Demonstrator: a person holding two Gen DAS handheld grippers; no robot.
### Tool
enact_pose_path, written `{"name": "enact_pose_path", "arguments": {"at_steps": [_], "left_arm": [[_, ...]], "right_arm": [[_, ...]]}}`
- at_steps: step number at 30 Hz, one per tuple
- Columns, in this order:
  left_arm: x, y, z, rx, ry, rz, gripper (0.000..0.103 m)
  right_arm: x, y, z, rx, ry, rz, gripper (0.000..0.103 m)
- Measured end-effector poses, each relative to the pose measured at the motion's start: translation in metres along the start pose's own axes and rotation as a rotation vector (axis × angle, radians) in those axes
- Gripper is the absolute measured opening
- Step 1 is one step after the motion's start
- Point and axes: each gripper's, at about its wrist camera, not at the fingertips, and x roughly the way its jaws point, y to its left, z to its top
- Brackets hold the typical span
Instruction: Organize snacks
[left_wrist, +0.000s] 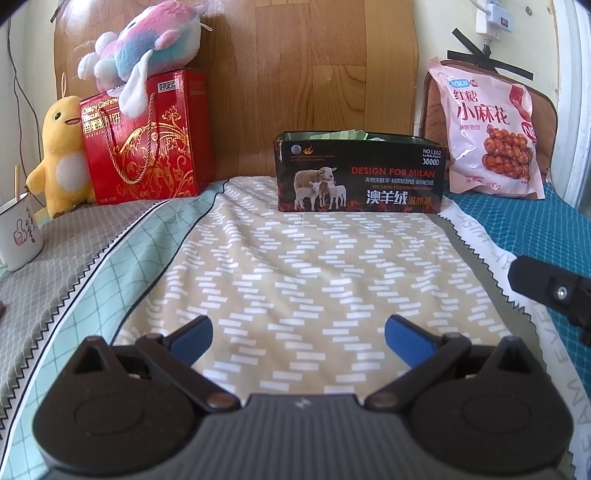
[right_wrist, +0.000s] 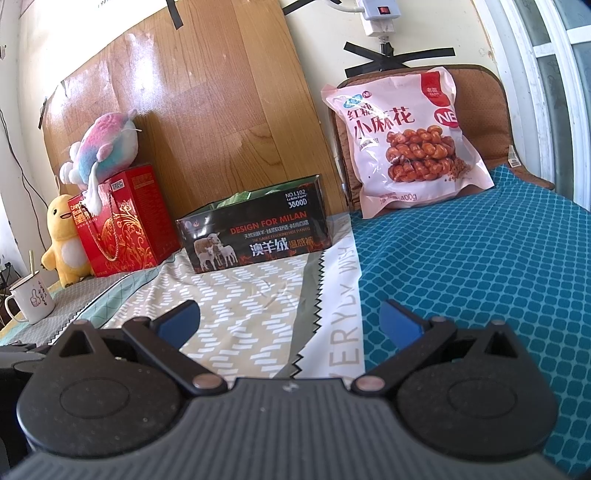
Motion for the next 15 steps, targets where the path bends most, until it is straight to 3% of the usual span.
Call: {"name": "enact_pose_path", "arguments": {"at_steps": [15], "left_arm": [[0.0010, 0.0057, 0.0019, -0.032, 0.004, 0.001, 0.103]], "right_arm": [[0.0001, -0.0001, 0.0006, 0.001, 0.002, 0.001, 0.103]]}}
